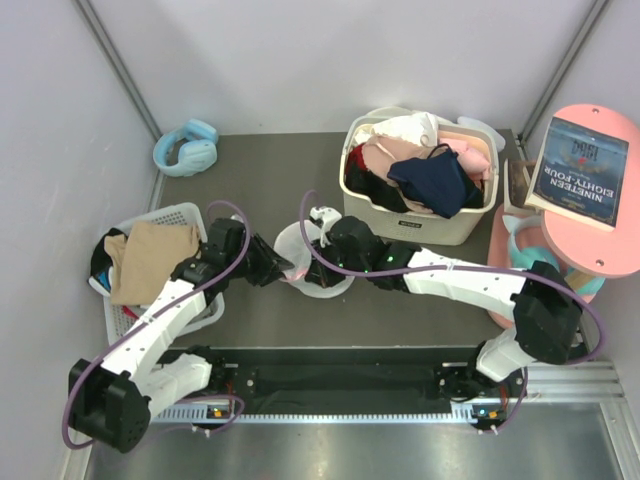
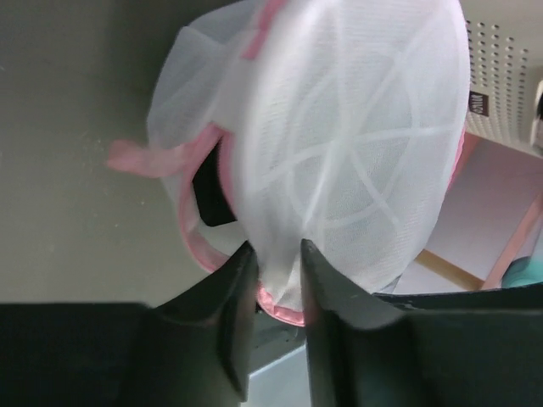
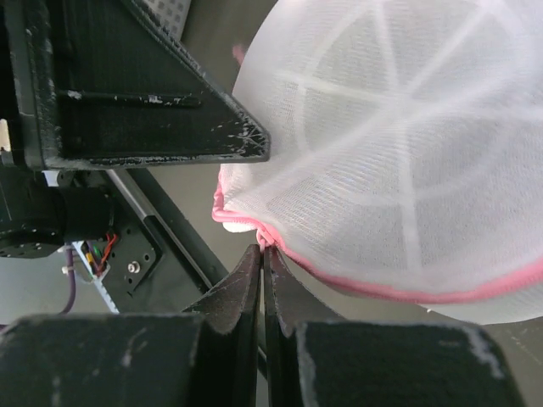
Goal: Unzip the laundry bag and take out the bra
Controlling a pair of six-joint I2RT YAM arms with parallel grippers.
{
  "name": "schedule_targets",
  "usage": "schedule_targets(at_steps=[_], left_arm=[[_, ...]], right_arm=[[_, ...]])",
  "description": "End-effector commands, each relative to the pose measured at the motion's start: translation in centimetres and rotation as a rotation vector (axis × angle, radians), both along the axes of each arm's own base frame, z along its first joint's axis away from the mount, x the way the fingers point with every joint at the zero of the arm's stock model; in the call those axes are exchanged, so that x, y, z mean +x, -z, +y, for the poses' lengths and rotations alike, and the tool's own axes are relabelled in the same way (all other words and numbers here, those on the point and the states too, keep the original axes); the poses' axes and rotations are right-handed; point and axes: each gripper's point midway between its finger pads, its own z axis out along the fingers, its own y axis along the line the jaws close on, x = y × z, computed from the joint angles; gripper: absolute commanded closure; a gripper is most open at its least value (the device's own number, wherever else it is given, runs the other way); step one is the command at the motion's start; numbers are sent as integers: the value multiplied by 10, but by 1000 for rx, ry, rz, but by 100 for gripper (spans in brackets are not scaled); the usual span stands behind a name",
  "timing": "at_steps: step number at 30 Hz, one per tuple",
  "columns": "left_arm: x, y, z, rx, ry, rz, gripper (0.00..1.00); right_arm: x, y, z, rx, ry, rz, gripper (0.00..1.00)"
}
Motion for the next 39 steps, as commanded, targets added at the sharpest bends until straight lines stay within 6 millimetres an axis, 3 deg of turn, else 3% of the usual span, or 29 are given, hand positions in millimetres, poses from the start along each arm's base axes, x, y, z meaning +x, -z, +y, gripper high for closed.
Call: schedule_targets(at_steps=[1,2,3,7,14,19,22,26,30,34,35,36,37,38,39], left_arm=[[2,-12,-11,-70,19,-50,81],[3,-12,-11,-69,22,-56,96],[4,-14,-12,-70,25,-65,100],[9,-14,-13,-45,65,-105,100],[16,-15,-9,42,127,-141,100],[25,-18,-6,68,126,-179,100],[31,-18,-10,69,154,-201,100],[44,-16,-14,94,199,-221,100],[78,-24,-22,124,234,-259,100],[105,-38,-21,166,257,-287,100],[107,-39,-20,174,262,-276,96],[111,-47,-18,186,258,-274,84],[109,-49,-14,208,263,-265,58],[100,-41,-4,253,246,-205,44],[94,-49,2,272,233,-212,35]], right_arm=[[4,-39,10,93,14,-65,100],[5,-38,7,86,23,-66,100],[7,-38,4,81,35,-71,100],[17,-37,-12,70,81,-82,100],[51,-30,-69,21,208,-116,100],[71,-13,-106,-48,260,-135,100],[76,-7,-117,-69,268,-142,100],[73,-9,-115,-78,235,-139,100],[59,-19,-102,-37,196,-130,100],[30,-25,-70,18,126,-91,100],[26,-25,-64,32,121,-78,100],[23,-25,-56,51,128,-47,100],[18,-28,-46,76,115,-41,100],[16,-29,-41,88,115,-32,100],[16,-29,-33,102,122,-11,100]])
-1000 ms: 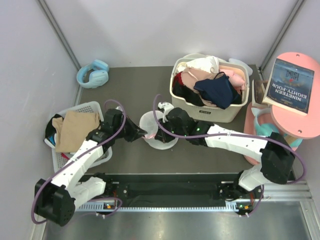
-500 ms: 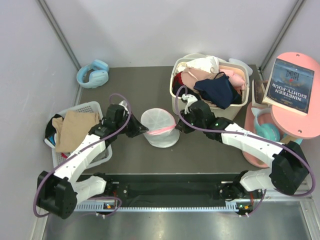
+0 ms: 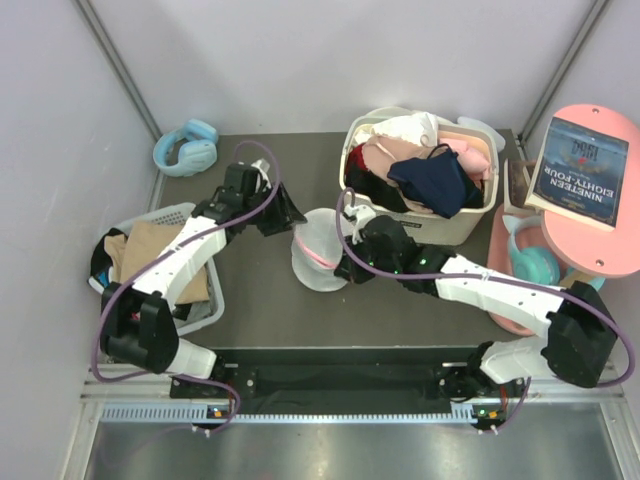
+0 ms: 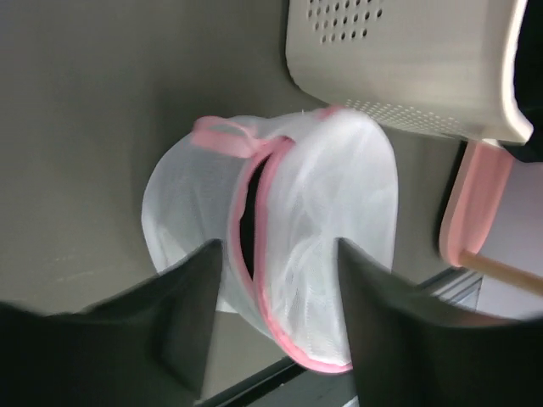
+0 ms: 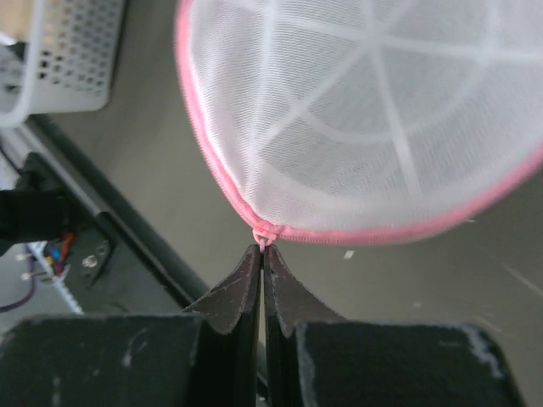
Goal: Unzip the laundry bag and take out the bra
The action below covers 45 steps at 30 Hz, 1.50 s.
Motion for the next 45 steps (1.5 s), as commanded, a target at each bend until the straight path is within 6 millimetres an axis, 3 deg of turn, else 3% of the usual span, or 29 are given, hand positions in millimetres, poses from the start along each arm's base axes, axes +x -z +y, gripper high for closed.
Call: schedule_targets(at_steps=[1,6,10,11,13,24,28,31,32,34,36,40,42,43,45], left_arm=[[-14,-22,28,114,-37,-13,20],[-62,-20,46,113,-92,48,13],[-87,-11,29,-69,-116,110,16],[-93,2,28,-91,-122,136,18],[-90,-8,22,-170,-150,94,18],[-68,5,17,-293,-250,47,20],[-63,11,18,-293,-268,40,40],[-59,13,15,-298,-259,40,60],[-59,15,14,-299,-256,40,74],[-56,16,14,-295,-256,33,90],[-52,18,17,-275,-267,23,100],[-45,18,22,-238,-248,6,100],[-37,17,28,-215,-241,-2,100],[-35,13,28,-220,-226,-2,100],[-28,13,37,-210,-225,-10,100]], right_arm=[[-5,-35,45,161,-9,14,100],[-1,-35,72,160,-49,25,100],[1,-38,83,168,-75,21,100],[1,-39,86,170,-81,21,100],[-1,-38,89,169,-97,22,100],[-11,-41,89,174,-145,14,100],[-12,-43,90,175,-161,7,100],[-12,-43,89,169,-160,5,100],[-12,-44,88,168,-163,3,100],[-13,-40,86,156,-163,6,100],[-14,-37,82,144,-156,5,100],[-9,-28,59,96,-104,-1,100],[-9,-21,42,84,-70,1,100],[-6,-8,28,58,-39,19,100],[-3,-11,12,63,-8,9,100]])
